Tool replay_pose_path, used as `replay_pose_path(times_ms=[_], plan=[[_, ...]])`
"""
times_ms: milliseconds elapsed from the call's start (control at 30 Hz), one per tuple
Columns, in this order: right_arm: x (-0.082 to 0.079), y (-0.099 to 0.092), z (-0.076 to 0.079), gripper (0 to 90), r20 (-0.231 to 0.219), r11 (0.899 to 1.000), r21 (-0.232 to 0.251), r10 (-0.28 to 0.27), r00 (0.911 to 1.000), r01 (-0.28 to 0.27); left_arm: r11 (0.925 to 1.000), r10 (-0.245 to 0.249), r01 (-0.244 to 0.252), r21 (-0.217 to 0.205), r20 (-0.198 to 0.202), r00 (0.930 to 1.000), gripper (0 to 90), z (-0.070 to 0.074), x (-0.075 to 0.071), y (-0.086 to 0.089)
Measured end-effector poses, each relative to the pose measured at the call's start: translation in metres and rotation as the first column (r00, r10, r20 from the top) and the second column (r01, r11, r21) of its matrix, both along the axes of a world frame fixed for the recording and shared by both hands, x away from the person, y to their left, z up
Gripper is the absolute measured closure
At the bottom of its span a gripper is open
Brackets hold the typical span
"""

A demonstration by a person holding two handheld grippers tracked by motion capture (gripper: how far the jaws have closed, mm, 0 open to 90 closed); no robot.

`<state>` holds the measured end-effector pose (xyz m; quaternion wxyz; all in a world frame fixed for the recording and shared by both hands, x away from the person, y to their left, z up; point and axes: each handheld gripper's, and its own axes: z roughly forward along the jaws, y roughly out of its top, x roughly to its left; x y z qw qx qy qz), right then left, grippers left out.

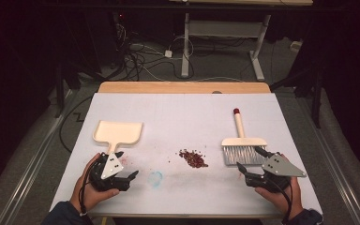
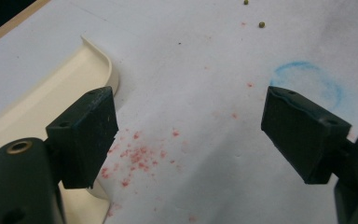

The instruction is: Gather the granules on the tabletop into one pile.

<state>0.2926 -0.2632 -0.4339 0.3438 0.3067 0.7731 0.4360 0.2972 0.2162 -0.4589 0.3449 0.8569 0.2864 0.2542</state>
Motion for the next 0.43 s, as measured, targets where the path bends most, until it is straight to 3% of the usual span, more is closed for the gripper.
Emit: replay_pose_path(times_ms=[433], plan=[[0.0001, -0.0029, -0.0011, 22.0, 0.016, 1.0, -0.018, -0.009, 0.9998, 0.009, 1.0, 0.004, -0.004, -0.002, -0.001, 1.0, 17.5, -0.0007, 0.0078, -0.0031]])
